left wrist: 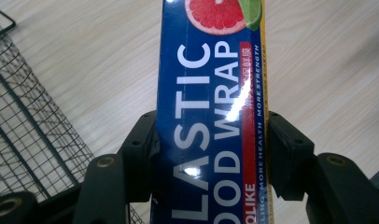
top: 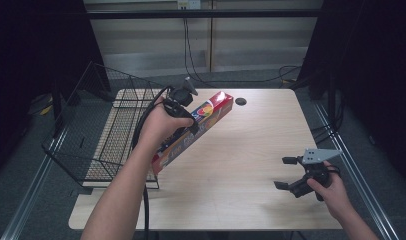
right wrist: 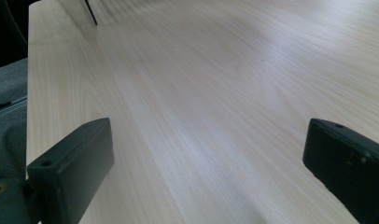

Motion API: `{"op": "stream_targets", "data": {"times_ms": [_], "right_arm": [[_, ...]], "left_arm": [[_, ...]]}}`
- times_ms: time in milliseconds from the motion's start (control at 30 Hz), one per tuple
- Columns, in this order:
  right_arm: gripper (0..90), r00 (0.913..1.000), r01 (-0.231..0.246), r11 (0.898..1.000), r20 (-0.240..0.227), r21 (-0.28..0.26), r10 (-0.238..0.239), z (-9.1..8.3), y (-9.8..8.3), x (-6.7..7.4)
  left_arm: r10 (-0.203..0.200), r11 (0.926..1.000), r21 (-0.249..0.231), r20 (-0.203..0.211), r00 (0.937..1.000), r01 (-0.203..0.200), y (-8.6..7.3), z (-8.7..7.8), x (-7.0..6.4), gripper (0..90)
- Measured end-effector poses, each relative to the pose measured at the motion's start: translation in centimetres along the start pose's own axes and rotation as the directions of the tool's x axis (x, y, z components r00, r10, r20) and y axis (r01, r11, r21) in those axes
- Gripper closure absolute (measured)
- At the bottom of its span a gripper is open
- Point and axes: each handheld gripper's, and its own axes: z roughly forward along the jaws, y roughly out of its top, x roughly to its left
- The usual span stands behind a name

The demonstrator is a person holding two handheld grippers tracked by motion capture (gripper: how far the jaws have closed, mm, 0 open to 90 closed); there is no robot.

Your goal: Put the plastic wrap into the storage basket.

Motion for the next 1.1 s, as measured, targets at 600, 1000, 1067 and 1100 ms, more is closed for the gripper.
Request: {"op": "stream_targets", "data": {"times_ms": [600, 1000, 1067, 1100], "right_arm": [[1.6, 1.0000, 0.005, 1.000, 0.000, 0.004, -0.005, 0.0, 0.1, 0.1], [1.6, 1.0000, 0.008, 1.000, -0.003, 0.007, -0.008, 0.1, 0.1, 0.2], [1.6, 1.0000, 0.006, 1.000, 0.004, 0.006, -0.006, 0.1, 0.1, 0.2], [1.7, 1.0000, 0.007, 1.000, 0.002, 0.007, -0.007, 0.1, 0.1, 0.2]], "left_arm": [[-0.083, 0.9964, -0.017, -0.046, 0.9955, 0.083, -0.7, -3.9, 2.3, 44.1], [-0.131, 0.9914, -0.015, -0.076, 0.9885, 0.130, -1.6, -5.8, 4.0, 44.1], [-0.138, 0.9905, -0.019, -0.085, 0.9868, 0.137, -1.9, -6.2, 4.4, 44.0], [-0.143, 0.9897, -0.021, -0.087, 0.9860, 0.141, -2.0, -6.3, 4.5, 44.1]]}}
